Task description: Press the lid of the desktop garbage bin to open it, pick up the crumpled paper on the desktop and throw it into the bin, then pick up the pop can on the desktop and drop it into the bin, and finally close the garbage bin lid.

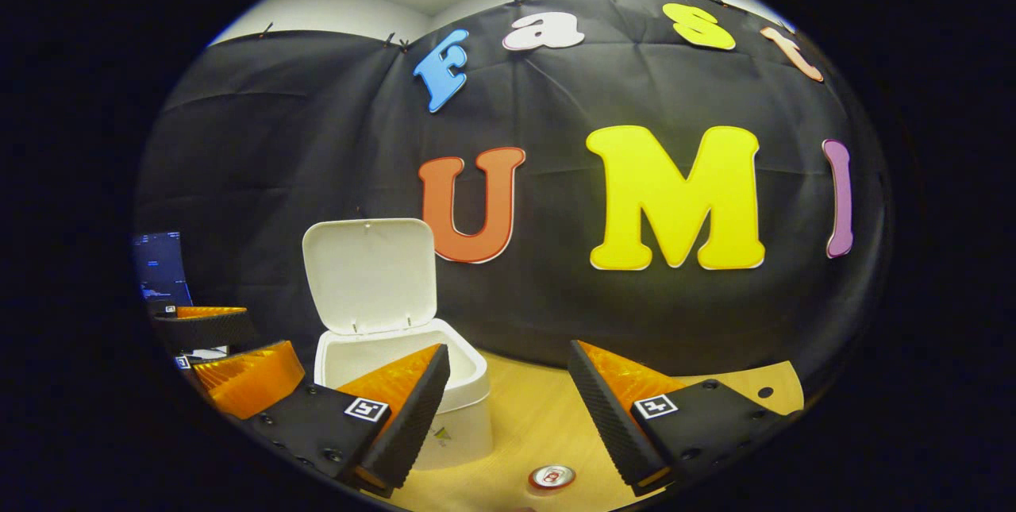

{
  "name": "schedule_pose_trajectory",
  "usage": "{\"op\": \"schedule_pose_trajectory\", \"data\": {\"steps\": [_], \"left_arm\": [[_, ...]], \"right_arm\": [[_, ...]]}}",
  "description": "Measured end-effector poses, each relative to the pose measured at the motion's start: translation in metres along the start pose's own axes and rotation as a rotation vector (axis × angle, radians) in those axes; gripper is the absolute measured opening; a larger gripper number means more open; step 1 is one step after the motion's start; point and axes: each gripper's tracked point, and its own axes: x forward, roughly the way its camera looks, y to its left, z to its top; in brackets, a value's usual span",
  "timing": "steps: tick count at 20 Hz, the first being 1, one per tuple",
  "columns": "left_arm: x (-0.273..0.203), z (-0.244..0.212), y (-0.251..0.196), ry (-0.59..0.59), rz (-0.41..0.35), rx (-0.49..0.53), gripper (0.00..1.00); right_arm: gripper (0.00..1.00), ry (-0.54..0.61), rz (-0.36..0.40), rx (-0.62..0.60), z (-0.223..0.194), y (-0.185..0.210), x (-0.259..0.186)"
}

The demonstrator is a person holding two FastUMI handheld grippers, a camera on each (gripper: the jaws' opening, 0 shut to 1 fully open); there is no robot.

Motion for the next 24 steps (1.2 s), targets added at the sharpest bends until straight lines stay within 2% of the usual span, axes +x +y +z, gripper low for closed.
{"op": "schedule_pose_trajectory", "data": {"steps": [5,6,10,11,13,24], "left_arm": [[0.0,-0.01,-0.026,0.025,-0.073,-0.015,0.96],[0.002,-0.014,-0.033,0.035,-0.095,-0.024,0.96],[0.01,-0.046,-0.067,0.113,-0.22,-0.057,0.96],[0.013,-0.056,-0.074,0.129,-0.246,-0.062,1.0],[0.021,-0.069,-0.087,0.157,-0.288,-0.073,0.96],[0.056,-0.161,-0.162,0.263,-0.493,0.032,0.97]], "right_arm": [[0.98,-0.032,-0.083,0.021,0.012,-0.038,-0.036],[0.96,-0.039,-0.104,0.019,0.013,-0.047,-0.043],[0.96,-0.069,-0.203,-0.005,0.019,-0.078,-0.071],[0.95,-0.074,-0.219,-0.004,0.021,-0.084,-0.078],[0.96,-0.081,-0.251,-0.005,0.021,-0.093,-0.09],[0.96,-0.013,-0.396,0.039,-0.011,-0.128,-0.129]]}}
